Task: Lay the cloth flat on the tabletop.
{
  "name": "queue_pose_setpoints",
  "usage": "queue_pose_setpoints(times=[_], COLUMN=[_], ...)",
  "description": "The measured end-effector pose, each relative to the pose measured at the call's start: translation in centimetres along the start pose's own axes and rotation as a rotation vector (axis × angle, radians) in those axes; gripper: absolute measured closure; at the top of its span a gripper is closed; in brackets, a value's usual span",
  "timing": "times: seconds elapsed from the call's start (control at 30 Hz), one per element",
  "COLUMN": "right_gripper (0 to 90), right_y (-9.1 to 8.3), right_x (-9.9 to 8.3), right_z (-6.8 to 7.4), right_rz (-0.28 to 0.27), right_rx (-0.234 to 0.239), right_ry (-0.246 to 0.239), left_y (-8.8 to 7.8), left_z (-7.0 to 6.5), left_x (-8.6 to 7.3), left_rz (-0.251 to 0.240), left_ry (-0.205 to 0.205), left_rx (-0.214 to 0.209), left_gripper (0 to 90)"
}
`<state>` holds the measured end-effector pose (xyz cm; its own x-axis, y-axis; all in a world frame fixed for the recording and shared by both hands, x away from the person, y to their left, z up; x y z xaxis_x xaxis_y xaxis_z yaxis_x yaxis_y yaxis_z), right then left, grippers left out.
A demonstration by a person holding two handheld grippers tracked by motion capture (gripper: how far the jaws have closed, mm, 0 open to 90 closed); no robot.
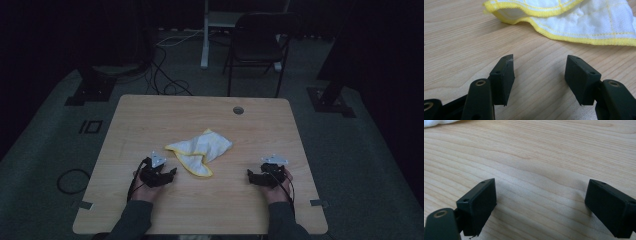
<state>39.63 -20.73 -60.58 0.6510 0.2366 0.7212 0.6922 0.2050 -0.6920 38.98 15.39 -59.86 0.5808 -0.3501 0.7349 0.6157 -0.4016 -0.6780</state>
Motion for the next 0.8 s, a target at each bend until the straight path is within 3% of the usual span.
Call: queue_pose_setpoints(times=[0.37,0.5,0.67,0.8], right_gripper=[13.5,21.7,39.4,44.3], right_y=[0.0,-0.1,-0.5,-1.0], right_x=[0.1,0.2,0.3,0.7], right_z=[0.8,1.0,1.0,1.7], right_rz=[-0.007,-0.007,-0.014,-0.037], right_rx=[0.004,0.025,0.042,0.07], right_ry=[-0.004,-0.025,-0.04,-0.051], left_y=[-0.1,-0.1,-0.2,-0.2], left_z=[-0.5,-0.6,-0.7,-0.8], left_x=[0.0,0.0,0.0,-0.1], left_rz=[0.01,0.011,0.006,0.003], left_ry=[0.004,0.004,0.009,0.006], left_rx=[-0.011,-0.009,-0.01,-0.012], left_gripper=[45.0,46.7,49.8,52.1])
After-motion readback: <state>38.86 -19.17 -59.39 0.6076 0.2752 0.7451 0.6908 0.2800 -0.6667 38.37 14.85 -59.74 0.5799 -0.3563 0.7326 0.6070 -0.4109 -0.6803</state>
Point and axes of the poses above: each handheld gripper's, and its own axes: y roughly forward along the jaws, x roughly out of its top, z roughly to its left, the point moved 8 cm from there along y, roughly forward along the jaws, and after that the axes turned 3 degrees about -x, right-handed, at the moved point
